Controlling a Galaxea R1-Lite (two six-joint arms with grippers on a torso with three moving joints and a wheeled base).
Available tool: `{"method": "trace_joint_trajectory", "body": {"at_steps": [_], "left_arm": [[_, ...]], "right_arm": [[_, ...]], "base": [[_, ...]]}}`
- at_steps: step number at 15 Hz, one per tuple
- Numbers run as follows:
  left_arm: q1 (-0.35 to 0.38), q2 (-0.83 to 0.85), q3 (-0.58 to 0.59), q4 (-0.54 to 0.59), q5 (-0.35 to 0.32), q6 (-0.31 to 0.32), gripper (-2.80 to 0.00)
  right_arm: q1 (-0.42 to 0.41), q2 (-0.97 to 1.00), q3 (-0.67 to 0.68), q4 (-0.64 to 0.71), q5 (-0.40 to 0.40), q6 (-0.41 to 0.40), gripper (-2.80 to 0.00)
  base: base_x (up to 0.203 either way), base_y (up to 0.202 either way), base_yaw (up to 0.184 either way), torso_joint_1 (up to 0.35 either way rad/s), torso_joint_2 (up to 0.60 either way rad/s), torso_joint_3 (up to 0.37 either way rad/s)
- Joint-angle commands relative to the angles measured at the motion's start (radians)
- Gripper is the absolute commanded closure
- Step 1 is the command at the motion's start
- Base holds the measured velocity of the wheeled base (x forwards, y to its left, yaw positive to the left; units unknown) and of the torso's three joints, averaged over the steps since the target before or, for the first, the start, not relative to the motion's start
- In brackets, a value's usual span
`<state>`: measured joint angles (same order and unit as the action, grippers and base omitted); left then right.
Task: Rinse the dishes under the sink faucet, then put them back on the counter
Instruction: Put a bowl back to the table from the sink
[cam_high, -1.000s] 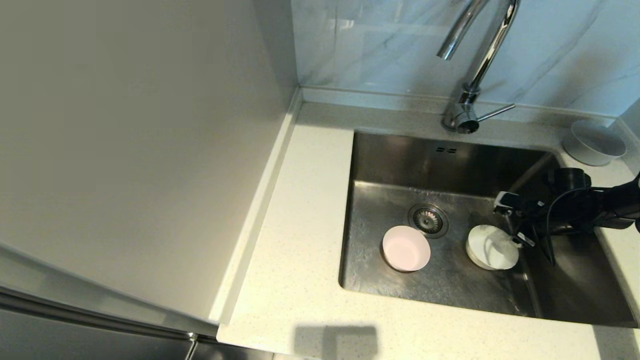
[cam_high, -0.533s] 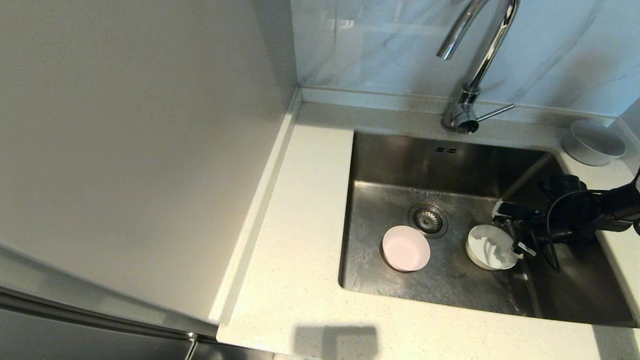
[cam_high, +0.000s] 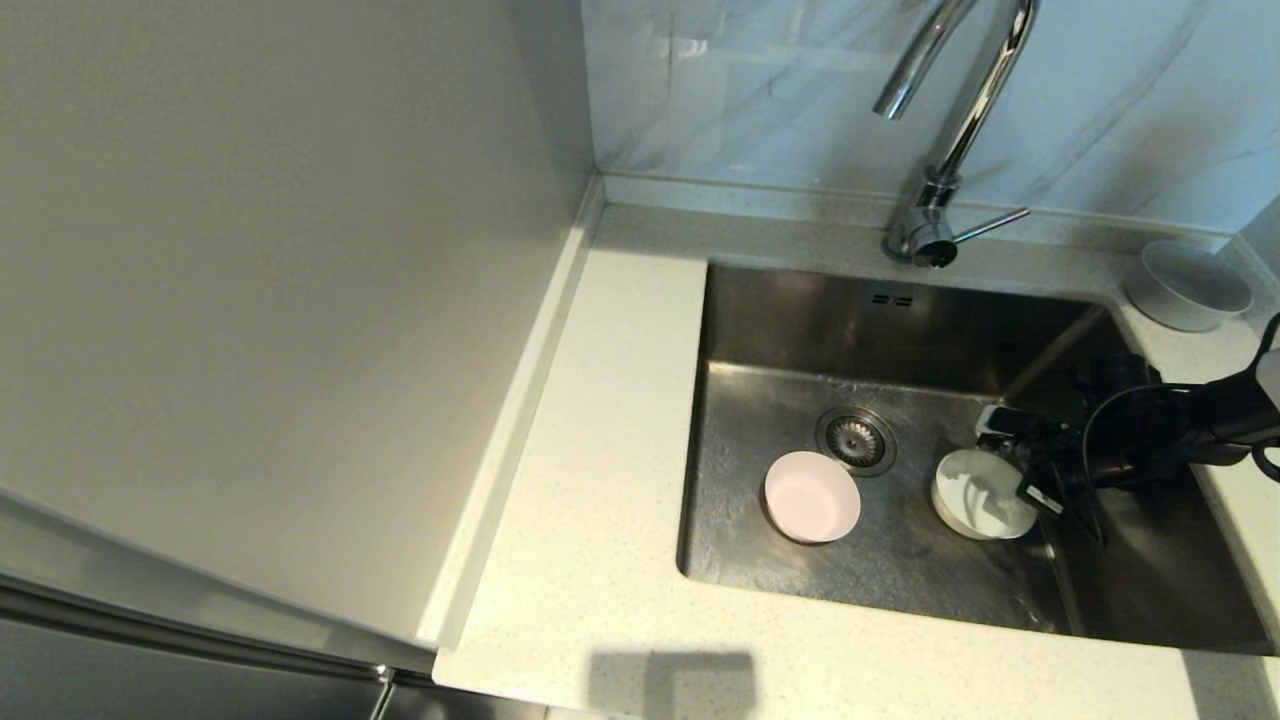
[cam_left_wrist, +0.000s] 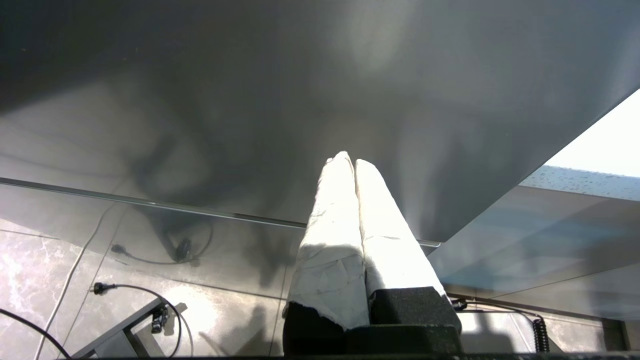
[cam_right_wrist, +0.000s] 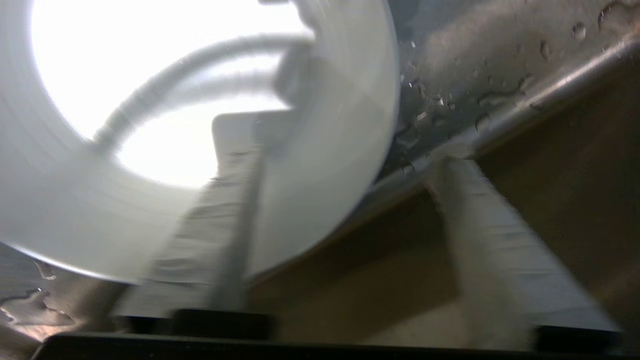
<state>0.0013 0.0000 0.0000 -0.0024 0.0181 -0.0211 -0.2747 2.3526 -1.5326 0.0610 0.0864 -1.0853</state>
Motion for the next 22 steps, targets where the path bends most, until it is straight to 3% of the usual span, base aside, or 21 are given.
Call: {"method": "trace_joint_trajectory", "body": {"at_steps": [1, 10, 16, 22], "left_arm": [[0.0, -0.003, 0.0, -0.001, 0.0, 0.0, 0.0], [0.0, -0.003, 0.0, -0.001, 0.0, 0.0, 0.0], [0.0, -0.003, 0.0, -0.001, 0.0, 0.0, 0.0], [0.0, -0.003, 0.0, -0.001, 0.0, 0.0, 0.0]], "right_arm": [[0.006, 0.004, -0.002, 0.0, 0.001, -0.003, 0.0], [0.014, 0.011, -0.034, -0.001, -0.002, 0.04, 0.0], [0.063, -0.058, -0.099, -0.006, -0.001, 0.226, 0.0], [0.085, -0.165, -0.096, -0.002, -0.002, 0.273, 0.0]], "base": [[0.0, 0.0, 0.0, 0.0, 0.0, 0.0], [0.0, 0.0, 0.0, 0.0, 0.0, 0.0], [0.0, 0.0, 0.0, 0.0, 0.0, 0.0], [0.0, 0.0, 0.0, 0.0, 0.0, 0.0]]}}
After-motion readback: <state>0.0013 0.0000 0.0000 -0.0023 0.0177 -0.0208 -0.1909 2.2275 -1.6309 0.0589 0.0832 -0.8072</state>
